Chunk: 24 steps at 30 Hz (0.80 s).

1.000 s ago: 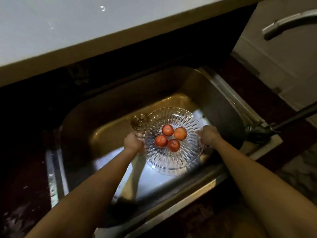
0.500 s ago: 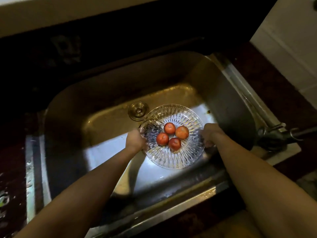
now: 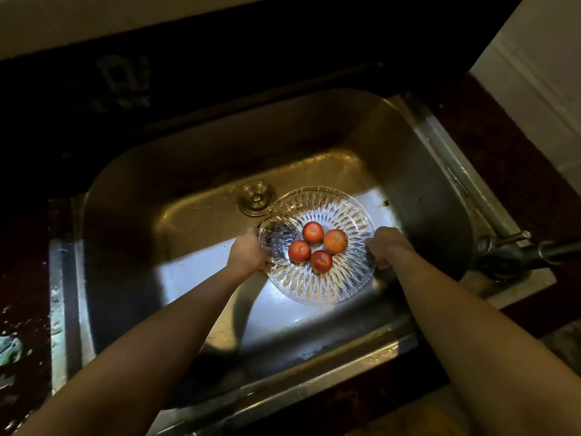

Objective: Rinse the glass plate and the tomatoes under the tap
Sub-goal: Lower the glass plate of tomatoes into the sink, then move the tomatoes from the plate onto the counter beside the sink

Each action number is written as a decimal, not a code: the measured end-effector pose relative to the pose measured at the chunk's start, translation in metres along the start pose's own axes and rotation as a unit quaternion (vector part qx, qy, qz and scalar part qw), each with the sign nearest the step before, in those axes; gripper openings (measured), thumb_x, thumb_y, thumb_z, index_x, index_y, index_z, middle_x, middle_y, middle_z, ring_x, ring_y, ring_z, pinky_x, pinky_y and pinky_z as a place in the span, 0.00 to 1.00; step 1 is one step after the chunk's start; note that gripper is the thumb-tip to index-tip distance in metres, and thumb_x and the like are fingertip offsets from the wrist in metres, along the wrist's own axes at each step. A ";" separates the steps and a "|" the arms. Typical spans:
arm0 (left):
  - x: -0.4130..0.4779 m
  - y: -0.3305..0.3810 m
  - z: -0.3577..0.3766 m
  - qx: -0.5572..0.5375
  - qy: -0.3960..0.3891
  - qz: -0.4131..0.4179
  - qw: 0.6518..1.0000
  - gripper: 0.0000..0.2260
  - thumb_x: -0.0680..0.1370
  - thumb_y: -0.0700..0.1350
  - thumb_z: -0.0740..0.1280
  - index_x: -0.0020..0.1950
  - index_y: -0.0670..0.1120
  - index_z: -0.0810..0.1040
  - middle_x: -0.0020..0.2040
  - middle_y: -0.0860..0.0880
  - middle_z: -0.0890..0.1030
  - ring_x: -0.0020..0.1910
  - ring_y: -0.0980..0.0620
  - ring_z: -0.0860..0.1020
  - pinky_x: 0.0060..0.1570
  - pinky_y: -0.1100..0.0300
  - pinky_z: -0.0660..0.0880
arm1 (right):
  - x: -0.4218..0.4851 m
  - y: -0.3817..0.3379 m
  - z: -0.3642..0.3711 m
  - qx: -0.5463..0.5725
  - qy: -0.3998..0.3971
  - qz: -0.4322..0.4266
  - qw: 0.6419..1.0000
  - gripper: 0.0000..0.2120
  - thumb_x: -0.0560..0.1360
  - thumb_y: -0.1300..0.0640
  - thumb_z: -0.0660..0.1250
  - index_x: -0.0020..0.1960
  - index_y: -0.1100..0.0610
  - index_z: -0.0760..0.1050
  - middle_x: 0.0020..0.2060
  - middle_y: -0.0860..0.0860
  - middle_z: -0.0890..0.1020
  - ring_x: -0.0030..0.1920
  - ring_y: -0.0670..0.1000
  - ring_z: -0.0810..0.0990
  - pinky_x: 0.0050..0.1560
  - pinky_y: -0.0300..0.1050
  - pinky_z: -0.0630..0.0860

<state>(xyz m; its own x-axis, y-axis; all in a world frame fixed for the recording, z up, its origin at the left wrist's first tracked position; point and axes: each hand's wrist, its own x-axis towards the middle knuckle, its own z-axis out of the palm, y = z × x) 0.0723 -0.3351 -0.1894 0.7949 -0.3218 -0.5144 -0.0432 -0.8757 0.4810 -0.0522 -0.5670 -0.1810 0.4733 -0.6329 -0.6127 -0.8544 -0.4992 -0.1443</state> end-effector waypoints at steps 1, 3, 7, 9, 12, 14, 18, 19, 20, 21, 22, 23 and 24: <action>-0.001 0.000 -0.001 -0.012 0.004 0.002 1.000 0.18 0.73 0.41 0.69 0.61 0.41 0.71 0.52 0.39 0.82 0.49 0.41 0.80 0.42 0.57 0.71 | -0.001 0.000 0.000 -0.011 0.005 -0.002 1.000 0.14 0.77 0.54 0.60 0.55 0.63 0.77 0.58 0.60 0.79 0.55 0.59 0.79 0.55 0.50 0.77; -0.007 -0.001 -0.002 -0.018 0.016 0.014 1.000 0.19 0.72 0.39 0.68 0.62 0.41 0.71 0.52 0.39 0.81 0.52 0.41 0.79 0.44 0.57 0.70 | -0.005 0.002 0.003 -0.038 0.016 -0.002 0.999 0.15 0.78 0.53 0.61 0.58 0.62 0.75 0.59 0.59 0.78 0.57 0.59 0.78 0.57 0.49 0.76; -0.027 0.002 -0.003 -0.010 0.026 0.048 0.998 0.17 0.73 0.37 0.66 0.61 0.41 0.72 0.53 0.39 0.80 0.52 0.42 0.78 0.45 0.57 0.71 | -0.016 -0.005 -0.001 -0.073 0.051 0.009 0.996 0.15 0.76 0.56 0.62 0.61 0.60 0.71 0.63 0.58 0.76 0.61 0.58 0.76 0.55 0.46 0.73; -0.034 0.007 -0.003 -0.009 0.027 0.069 0.997 0.17 0.72 0.36 0.66 0.60 0.41 0.73 0.55 0.40 0.79 0.53 0.43 0.77 0.47 0.57 0.71 | -0.021 -0.012 -0.006 -0.082 0.063 0.002 0.995 0.15 0.76 0.57 0.61 0.62 0.59 0.68 0.64 0.57 0.75 0.62 0.58 0.75 0.56 0.47 0.73; -0.042 0.013 0.000 0.004 0.015 0.091 0.996 0.21 0.72 0.36 0.66 0.64 0.42 0.71 0.61 0.41 0.76 0.58 0.44 0.75 0.55 0.55 0.72 | -0.031 -0.017 -0.010 -0.069 0.036 -0.028 0.997 0.17 0.75 0.55 0.61 0.63 0.58 0.67 0.63 0.59 0.74 0.61 0.60 0.75 0.55 0.48 0.73; -0.047 0.016 0.005 0.018 -0.004 0.101 0.995 0.24 0.71 0.37 0.68 0.67 0.43 0.69 0.64 0.41 0.74 0.62 0.44 0.73 0.60 0.54 0.71 | -0.037 -0.014 -0.011 -0.034 -0.011 -0.082 0.996 0.19 0.74 0.54 0.63 0.63 0.58 0.66 0.62 0.60 0.75 0.60 0.60 0.75 0.56 0.49 0.72; -0.050 0.028 0.012 0.036 -0.033 0.123 0.991 0.30 0.70 0.41 0.72 0.70 0.44 0.66 0.67 0.41 0.70 0.66 0.43 0.69 0.65 0.52 0.67 | -0.045 -0.012 -0.017 0.009 -0.069 -0.199 0.978 0.30 0.71 0.56 0.70 0.69 0.57 0.63 0.65 0.59 0.73 0.62 0.58 0.75 0.60 0.50 0.73; -0.049 0.032 0.014 0.036 -0.033 0.128 0.991 0.30 0.70 0.41 0.72 0.70 0.45 0.66 0.67 0.41 0.70 0.67 0.43 0.68 0.65 0.52 0.67 | -0.044 -0.014 -0.019 0.012 -0.069 -0.213 0.975 0.32 0.70 0.56 0.71 0.71 0.57 0.62 0.67 0.58 0.72 0.63 0.58 0.74 0.62 0.50 0.72; -0.049 0.035 0.015 0.036 -0.031 0.130 0.990 0.31 0.69 0.41 0.73 0.70 0.45 0.66 0.67 0.41 0.69 0.67 0.43 0.68 0.65 0.52 0.66 | -0.042 -0.017 -0.020 0.009 -0.068 -0.224 0.972 0.33 0.70 0.56 0.71 0.71 0.56 0.62 0.68 0.59 0.70 0.64 0.58 0.73 0.63 0.51 0.71; -0.048 0.037 0.018 0.036 -0.028 0.132 0.990 0.31 0.69 0.41 0.73 0.69 0.44 0.66 0.66 0.42 0.69 0.67 0.42 0.68 0.65 0.52 0.66 | -0.040 -0.019 -0.021 0.001 -0.066 -0.235 0.970 0.34 0.70 0.56 0.72 0.72 0.56 0.62 0.68 0.59 0.70 0.64 0.59 0.72 0.63 0.51 0.71; -0.047 0.039 0.020 0.036 -0.022 0.134 0.990 0.31 0.69 0.40 0.73 0.69 0.44 0.66 0.66 0.42 0.69 0.66 0.42 0.68 0.65 0.52 0.66 | -0.037 -0.022 -0.021 -0.007 -0.064 -0.245 0.967 0.34 0.69 0.56 0.72 0.71 0.55 0.62 0.67 0.59 0.69 0.64 0.59 0.71 0.63 0.51 0.71; -0.045 0.040 0.023 0.038 -0.015 0.135 0.990 0.30 0.69 0.40 0.73 0.69 0.44 0.67 0.65 0.42 0.69 0.66 0.42 0.68 0.64 0.52 0.67 | -0.035 -0.024 -0.019 -0.010 -0.062 -0.254 0.965 0.33 0.69 0.57 0.72 0.71 0.55 0.63 0.66 0.58 0.69 0.64 0.59 0.71 0.63 0.51 0.70; -0.044 0.040 0.025 0.039 -0.008 0.134 0.990 0.30 0.69 0.40 0.73 0.68 0.44 0.67 0.65 0.42 0.69 0.65 0.43 0.68 0.64 0.52 0.67 | -0.033 -0.025 -0.017 -0.009 -0.062 -0.259 0.964 0.33 0.69 0.58 0.73 0.70 0.55 0.63 0.66 0.58 0.69 0.63 0.59 0.71 0.63 0.51 0.71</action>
<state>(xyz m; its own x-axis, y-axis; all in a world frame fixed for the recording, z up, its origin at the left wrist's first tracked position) 0.0205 -0.3646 -0.1656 0.7394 -0.5511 -0.3868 -0.2986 -0.7833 0.5452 -0.0428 -0.5435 -0.1442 0.8050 -0.2209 -0.5506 -0.5058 -0.7405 -0.4424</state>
